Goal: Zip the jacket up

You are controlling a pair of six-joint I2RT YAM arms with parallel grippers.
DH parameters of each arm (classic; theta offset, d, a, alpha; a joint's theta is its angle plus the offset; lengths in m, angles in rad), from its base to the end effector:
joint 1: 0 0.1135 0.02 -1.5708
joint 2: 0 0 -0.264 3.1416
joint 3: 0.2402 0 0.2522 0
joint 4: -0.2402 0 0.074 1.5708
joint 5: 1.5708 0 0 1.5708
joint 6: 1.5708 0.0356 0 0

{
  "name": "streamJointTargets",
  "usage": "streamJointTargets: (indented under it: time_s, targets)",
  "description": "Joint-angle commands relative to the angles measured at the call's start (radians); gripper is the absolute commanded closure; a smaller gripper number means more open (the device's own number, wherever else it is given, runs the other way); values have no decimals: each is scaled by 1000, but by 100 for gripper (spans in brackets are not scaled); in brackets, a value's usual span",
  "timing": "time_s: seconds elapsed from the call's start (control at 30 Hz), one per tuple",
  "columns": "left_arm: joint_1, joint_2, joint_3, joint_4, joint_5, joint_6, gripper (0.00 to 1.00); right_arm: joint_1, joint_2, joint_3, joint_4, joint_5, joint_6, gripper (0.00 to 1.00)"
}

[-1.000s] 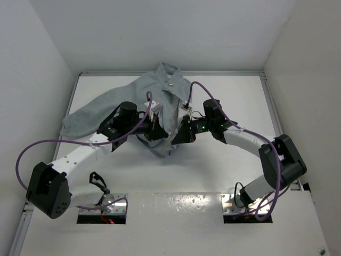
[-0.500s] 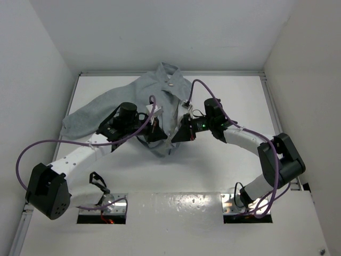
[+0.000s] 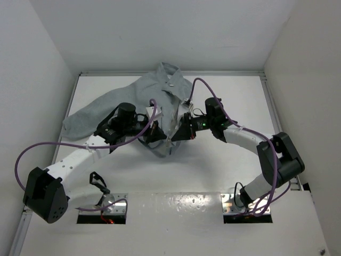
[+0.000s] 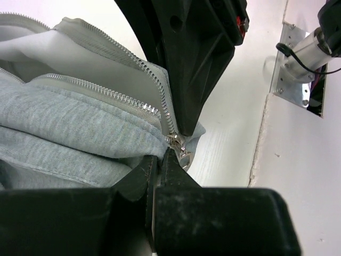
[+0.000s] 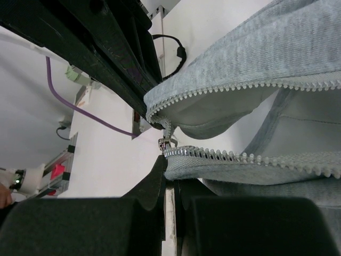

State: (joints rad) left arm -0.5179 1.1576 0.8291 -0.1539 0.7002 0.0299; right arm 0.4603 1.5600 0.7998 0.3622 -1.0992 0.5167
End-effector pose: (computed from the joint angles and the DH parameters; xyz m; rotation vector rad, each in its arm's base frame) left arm 0.2101 -0.1461 0.2861 0.9819 1.8348 -1.0171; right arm 0.2718 0.1702 0.2172 -0.7467 1.9941 1.6817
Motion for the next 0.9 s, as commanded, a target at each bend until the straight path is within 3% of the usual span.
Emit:
streamJointTargets:
  time_s: [0.0,0.23,0.37,0.5,0.87]
  targets:
    - [-13,25,33,-69,62,31,100,-26,3,44,139,-7,37,100]
    - [-13,85,44,20,165,-2,99,-8,-17,24,152,-19,46,100]
    - [9,115,44,20,246,-21,83,-11,-25,19,149,-16,36,100]
    - [53,136,44,20,327,-59,74,-14,-29,13,153,-18,37,100]
    - [121,177,44,42,469,-172,64,-14,-49,-14,173,-18,43,100]
